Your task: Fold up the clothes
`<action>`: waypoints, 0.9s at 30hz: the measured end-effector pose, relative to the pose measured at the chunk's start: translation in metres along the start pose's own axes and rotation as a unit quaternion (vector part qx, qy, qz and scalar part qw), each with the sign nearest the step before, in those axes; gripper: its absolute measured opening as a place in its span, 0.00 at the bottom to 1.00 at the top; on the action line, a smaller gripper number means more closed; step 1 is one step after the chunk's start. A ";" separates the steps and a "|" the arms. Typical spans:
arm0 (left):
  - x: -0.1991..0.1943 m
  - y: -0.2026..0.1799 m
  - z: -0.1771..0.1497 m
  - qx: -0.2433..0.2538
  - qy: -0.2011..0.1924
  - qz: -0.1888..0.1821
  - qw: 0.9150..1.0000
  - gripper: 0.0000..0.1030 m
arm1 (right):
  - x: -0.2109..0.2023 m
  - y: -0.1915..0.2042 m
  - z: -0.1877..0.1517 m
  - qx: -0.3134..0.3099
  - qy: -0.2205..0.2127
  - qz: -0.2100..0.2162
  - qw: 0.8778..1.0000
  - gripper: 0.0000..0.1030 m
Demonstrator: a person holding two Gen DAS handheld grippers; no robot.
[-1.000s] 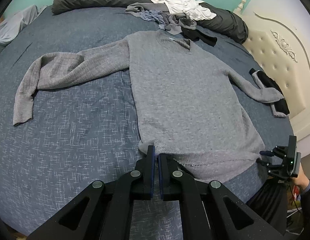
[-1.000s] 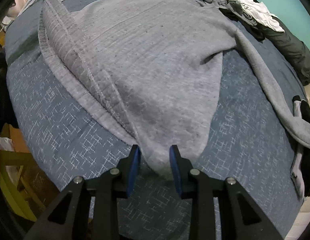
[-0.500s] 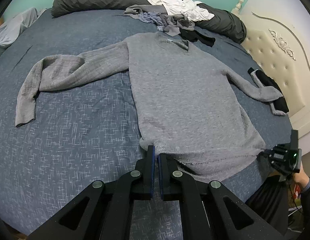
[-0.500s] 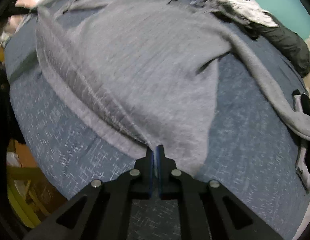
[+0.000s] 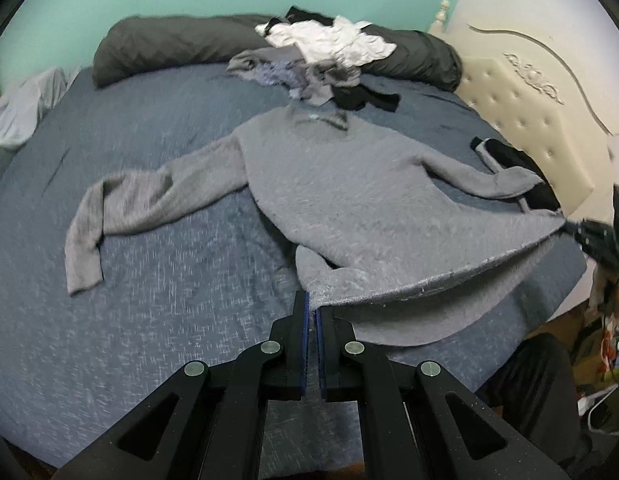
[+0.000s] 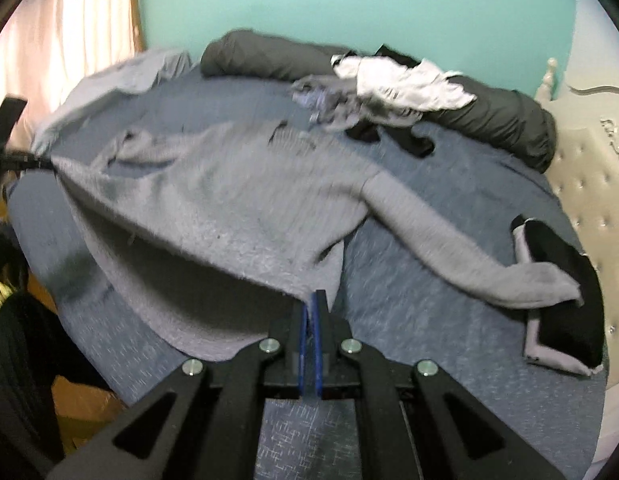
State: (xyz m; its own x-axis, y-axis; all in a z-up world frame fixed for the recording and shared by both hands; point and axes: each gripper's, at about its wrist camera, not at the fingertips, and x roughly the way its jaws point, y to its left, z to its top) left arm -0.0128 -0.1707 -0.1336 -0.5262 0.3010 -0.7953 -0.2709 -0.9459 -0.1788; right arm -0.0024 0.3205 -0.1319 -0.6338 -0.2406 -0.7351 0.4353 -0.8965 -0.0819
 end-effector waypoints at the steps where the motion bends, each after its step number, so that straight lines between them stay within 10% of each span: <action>1: -0.005 -0.005 0.002 0.006 -0.004 -0.002 1.000 0.03 | -0.009 -0.001 0.003 0.003 -0.007 -0.002 1.000 0.02; 10: -0.031 -0.055 0.011 0.071 -0.019 -0.019 0.997 0.03 | -0.062 -0.026 -0.003 0.035 -0.038 -0.013 0.999 0.02; 27: 0.033 -0.029 -0.056 0.048 0.063 -0.017 0.997 0.03 | 0.034 0.002 -0.085 0.026 0.104 0.018 0.994 0.02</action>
State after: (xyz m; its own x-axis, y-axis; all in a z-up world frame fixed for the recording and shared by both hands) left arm 0.0228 -0.1399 -0.1873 -0.4106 0.3101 -0.8574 -0.3658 -0.9174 -0.1566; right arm 0.0314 0.3422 -0.2147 -0.4703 -0.1965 -0.8603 0.4189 -0.9078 -0.0217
